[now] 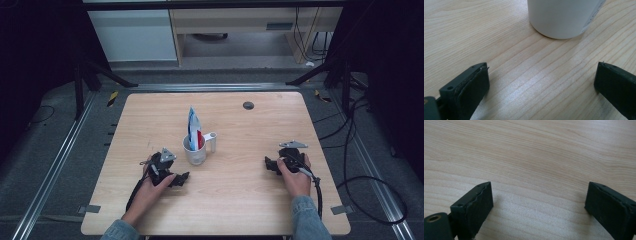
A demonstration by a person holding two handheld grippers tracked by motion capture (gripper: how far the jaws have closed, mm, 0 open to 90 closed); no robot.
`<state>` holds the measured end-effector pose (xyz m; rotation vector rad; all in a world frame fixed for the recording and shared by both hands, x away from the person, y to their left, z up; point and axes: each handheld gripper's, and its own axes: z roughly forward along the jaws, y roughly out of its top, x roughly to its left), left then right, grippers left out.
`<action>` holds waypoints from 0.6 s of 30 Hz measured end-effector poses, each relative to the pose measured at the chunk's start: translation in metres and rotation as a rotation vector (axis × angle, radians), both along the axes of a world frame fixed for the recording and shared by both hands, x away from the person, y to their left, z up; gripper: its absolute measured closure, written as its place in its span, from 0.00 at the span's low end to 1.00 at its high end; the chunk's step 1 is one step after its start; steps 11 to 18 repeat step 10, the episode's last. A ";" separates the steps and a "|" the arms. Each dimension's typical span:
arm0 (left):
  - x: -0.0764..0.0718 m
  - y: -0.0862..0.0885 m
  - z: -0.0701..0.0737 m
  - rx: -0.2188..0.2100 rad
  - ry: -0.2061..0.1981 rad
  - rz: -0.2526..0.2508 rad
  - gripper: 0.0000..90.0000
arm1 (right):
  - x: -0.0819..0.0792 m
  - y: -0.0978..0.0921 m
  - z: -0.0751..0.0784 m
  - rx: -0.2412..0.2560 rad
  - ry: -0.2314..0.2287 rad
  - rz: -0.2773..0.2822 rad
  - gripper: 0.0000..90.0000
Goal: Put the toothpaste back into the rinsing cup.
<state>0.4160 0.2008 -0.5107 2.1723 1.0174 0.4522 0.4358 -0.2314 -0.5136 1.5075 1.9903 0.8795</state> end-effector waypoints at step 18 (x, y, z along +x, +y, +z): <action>0.000 0.000 0.000 0.001 0.000 0.000 0.00 | 0.003 0.003 -0.001 0.000 0.023 -0.109 0.00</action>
